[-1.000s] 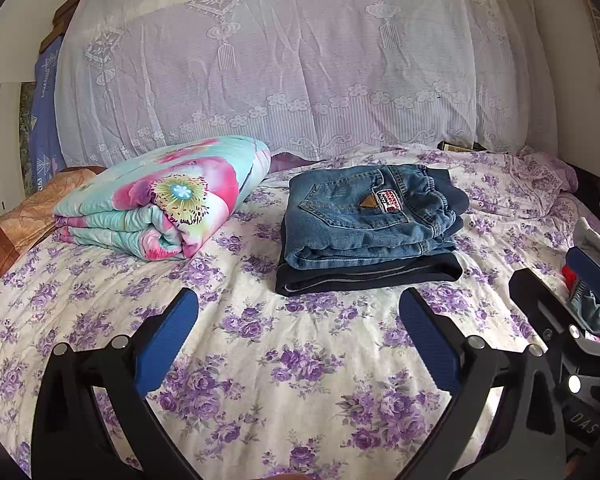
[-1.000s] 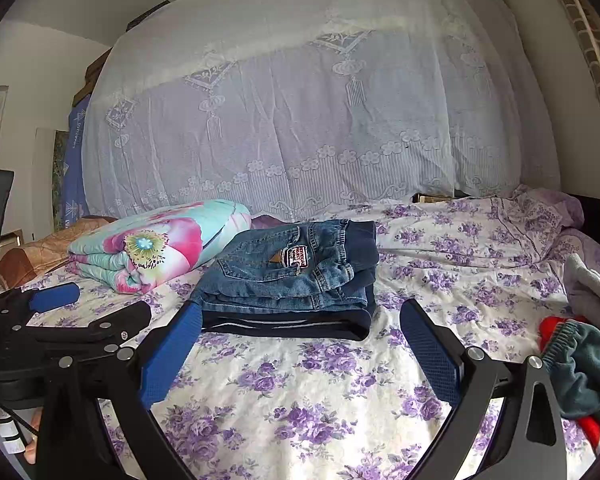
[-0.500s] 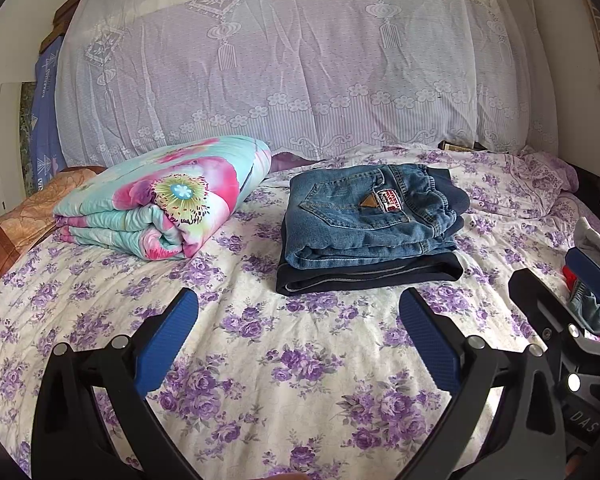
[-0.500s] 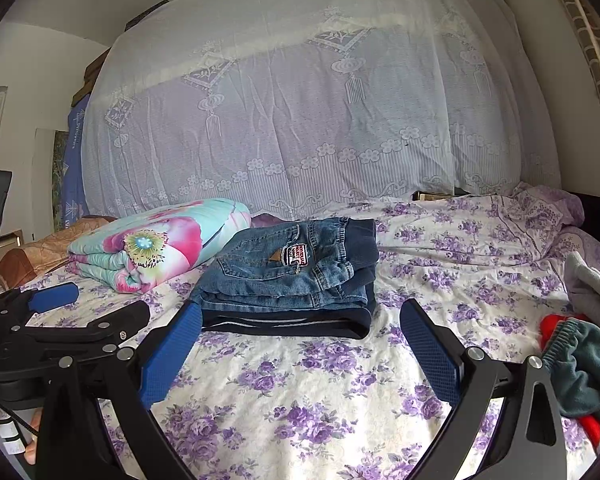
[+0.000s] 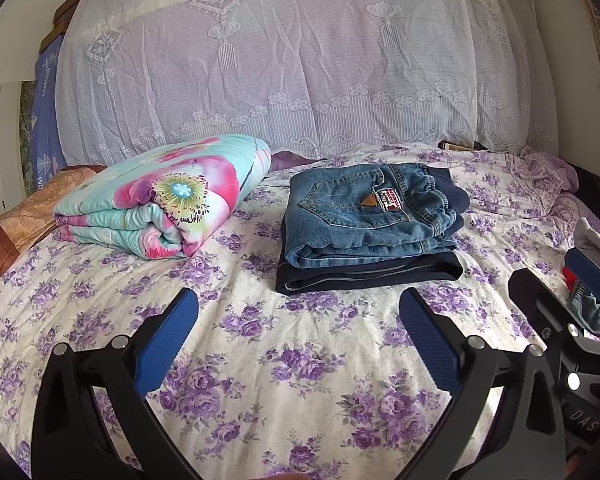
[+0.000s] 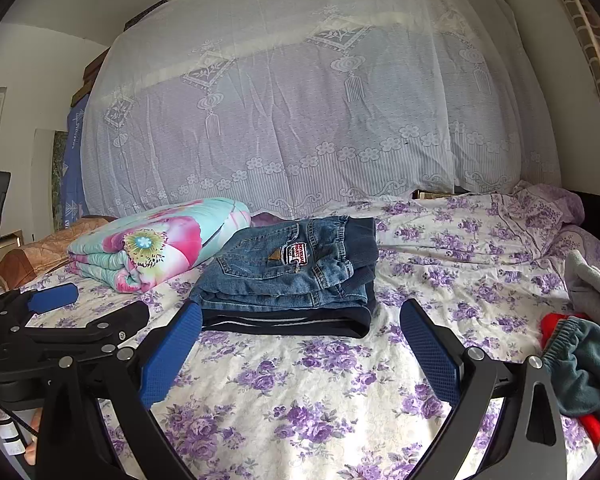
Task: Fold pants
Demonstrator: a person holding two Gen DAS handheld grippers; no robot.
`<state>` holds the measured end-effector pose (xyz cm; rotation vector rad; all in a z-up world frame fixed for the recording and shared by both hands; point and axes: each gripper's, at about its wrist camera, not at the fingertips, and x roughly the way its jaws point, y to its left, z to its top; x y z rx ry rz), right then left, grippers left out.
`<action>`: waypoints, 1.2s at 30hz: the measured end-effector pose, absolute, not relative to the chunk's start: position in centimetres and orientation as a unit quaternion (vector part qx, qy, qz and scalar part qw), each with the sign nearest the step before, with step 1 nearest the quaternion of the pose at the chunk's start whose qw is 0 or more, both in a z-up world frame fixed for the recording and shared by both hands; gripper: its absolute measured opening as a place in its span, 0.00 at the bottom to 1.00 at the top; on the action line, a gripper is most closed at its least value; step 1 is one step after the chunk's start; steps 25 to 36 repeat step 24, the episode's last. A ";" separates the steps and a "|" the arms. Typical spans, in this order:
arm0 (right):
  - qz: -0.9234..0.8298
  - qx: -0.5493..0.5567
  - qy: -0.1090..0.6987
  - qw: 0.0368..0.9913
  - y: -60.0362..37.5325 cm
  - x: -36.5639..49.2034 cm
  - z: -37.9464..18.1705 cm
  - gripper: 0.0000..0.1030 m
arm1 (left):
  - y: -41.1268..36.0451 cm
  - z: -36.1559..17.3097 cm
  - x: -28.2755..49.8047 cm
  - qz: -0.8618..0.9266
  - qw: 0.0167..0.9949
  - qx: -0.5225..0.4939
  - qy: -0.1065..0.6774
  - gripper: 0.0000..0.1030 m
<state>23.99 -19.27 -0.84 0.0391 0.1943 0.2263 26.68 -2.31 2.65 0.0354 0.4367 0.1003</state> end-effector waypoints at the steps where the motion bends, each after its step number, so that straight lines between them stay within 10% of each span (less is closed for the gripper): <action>1: 0.113 0.020 0.097 0.989 -19.3 24.0 -0.9 0.97 | -2.3 2.6 26.7 0.050 0.975 0.017 0.217 0.95; 36: 0.110 0.024 0.105 0.988 -19.2 24.0 -1.3 0.97 | -2.6 2.2 26.8 0.054 0.972 0.017 0.228 0.95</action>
